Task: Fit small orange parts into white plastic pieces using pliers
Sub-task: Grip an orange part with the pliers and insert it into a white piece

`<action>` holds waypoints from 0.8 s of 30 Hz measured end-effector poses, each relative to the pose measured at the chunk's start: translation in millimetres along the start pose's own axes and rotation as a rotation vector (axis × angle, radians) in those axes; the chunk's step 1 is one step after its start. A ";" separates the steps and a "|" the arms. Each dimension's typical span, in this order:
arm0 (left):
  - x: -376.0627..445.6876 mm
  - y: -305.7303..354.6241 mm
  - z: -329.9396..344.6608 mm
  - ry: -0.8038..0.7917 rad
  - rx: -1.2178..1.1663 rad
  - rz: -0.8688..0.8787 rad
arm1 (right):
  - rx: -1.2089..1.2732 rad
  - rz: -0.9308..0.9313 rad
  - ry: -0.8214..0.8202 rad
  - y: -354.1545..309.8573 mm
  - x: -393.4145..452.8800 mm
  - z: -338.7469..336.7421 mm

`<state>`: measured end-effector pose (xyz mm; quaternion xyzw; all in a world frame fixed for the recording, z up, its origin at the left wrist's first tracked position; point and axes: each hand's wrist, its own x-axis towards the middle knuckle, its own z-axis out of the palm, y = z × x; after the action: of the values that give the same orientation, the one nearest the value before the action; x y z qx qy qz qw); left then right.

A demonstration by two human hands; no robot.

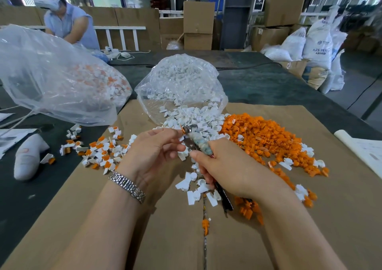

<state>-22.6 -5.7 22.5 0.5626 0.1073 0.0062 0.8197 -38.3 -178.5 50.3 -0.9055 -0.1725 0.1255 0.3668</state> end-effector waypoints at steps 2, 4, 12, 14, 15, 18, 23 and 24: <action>0.3 0.0 0.8 0.003 -0.004 0.001 | 0.022 0.014 0.030 -1.4 1.2 4.1; 2.2 -0.1 -0.1 0.005 -0.009 0.012 | 0.028 0.040 0.060 -2.6 3.2 10.4; 4.3 1.0 -10.7 -0.048 -0.043 0.079 | 0.414 0.113 -0.114 -2.7 -4.6 -13.2; 6.3 0.2 -16.7 0.079 0.132 0.135 | 0.434 0.132 -0.085 0.5 -6.4 -25.5; 7.9 -0.6 -20.3 0.183 0.280 0.163 | 0.391 0.136 -0.035 2.3 -6.7 -32.2; 12.9 1.6 -31.2 0.552 0.810 0.290 | 0.071 0.153 0.198 11.3 -2.5 -49.7; 7.9 1.3 -27.6 0.539 1.136 0.557 | -0.242 0.290 0.345 44.9 9.7 -49.0; 5.8 -1.0 -24.8 0.365 1.106 0.554 | -0.295 0.334 0.359 51.4 11.1 -46.1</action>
<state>-21.6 17.5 12.1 0.8989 0.0831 0.2570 0.3451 -0.6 -237.1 45.0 -0.9727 0.0304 -0.0044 0.2301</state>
